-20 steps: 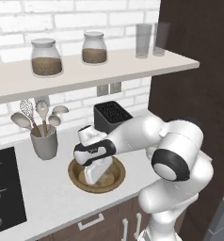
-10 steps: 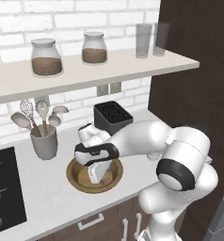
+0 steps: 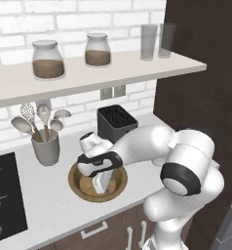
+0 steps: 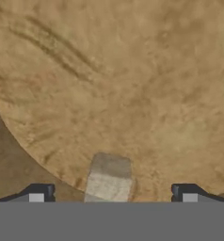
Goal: Grab a lemon wedge from the fridge and one ice cube from the ice bowl, and put them in the glass of lemonade.
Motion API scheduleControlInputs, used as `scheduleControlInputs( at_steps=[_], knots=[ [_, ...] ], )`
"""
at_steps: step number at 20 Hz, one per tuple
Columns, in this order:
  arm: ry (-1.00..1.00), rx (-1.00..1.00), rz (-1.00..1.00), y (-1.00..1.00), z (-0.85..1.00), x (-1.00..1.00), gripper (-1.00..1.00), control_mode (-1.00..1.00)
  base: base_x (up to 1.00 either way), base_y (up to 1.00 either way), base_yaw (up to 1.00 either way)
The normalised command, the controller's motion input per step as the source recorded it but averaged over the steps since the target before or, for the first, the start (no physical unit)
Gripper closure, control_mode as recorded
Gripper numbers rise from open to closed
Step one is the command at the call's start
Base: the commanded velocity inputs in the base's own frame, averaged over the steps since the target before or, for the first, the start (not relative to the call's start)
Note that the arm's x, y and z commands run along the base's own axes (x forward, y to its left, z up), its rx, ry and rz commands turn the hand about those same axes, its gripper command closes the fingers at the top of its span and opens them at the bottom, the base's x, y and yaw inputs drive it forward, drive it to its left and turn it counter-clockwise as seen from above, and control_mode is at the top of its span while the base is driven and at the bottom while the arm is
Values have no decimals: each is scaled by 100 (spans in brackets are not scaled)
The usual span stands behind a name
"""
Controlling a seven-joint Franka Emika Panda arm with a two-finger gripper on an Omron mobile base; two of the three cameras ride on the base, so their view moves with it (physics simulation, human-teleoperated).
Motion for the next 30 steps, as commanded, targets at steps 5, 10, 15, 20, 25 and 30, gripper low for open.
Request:
scheduleControlInputs(
  at_steps=[5,10,15,20,25,30],
  knots=[
    [0,0,2,0,-2,2,-100,-100,0,0,0],
    [0,0,0,0,0,0,-100,-100,0,0,0],
    [1,0,0,8,0,0,-100,-100,0,0,0],
    [1,0,0,21,0,0,-100,-100,0,0,0],
    [0,0,0,-1,-6,-6,-100,-100,0,0,0],
    [0,0,0,-13,-1,-22,-100,-100,0,0,0]
  ],
)
